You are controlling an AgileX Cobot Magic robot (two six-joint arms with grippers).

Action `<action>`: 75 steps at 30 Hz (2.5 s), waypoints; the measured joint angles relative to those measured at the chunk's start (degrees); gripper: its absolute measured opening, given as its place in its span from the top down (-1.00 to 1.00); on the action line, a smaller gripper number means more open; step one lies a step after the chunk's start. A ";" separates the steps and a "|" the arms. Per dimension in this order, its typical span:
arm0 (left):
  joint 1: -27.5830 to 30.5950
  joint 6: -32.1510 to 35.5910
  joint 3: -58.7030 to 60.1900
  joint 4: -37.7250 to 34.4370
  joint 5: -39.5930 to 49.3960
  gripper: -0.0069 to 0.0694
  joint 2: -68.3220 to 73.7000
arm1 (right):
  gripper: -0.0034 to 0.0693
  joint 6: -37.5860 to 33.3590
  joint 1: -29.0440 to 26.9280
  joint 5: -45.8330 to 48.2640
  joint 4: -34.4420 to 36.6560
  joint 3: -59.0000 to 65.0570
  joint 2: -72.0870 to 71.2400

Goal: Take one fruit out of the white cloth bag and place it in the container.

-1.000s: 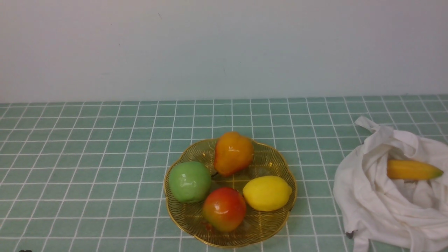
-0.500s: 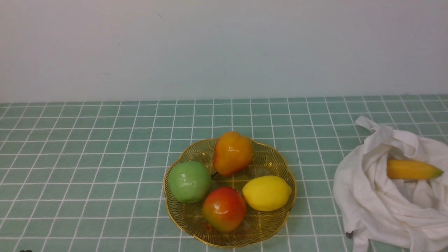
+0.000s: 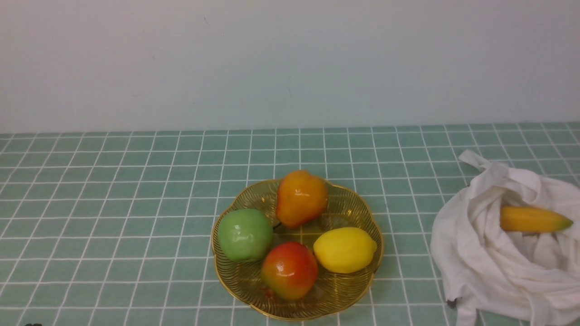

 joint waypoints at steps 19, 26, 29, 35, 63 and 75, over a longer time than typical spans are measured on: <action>0.00 0.00 0.00 0.00 0.00 0.84 0.00 | 0.94 -0.35 -35.61 1.22 -0.18 24.12 0.19; 0.00 0.00 0.00 0.00 0.00 0.84 0.00 | 0.94 -0.42 -36.96 1.22 -0.35 24.12 0.19; 0.00 0.00 0.00 0.00 0.00 0.84 0.00 | 0.94 -0.42 -36.96 1.22 -0.34 24.12 0.19; 0.00 0.00 0.00 0.00 0.00 0.84 0.00 | 0.94 -0.42 -36.97 1.22 -0.34 24.12 0.19; 0.00 0.00 0.00 0.00 0.00 0.84 0.00 | 0.94 -0.49 -37.04 1.22 -0.34 24.12 0.19; 0.00 0.00 0.00 0.00 0.00 0.84 0.00 | 0.94 -0.49 -37.04 1.22 -0.34 24.12 0.19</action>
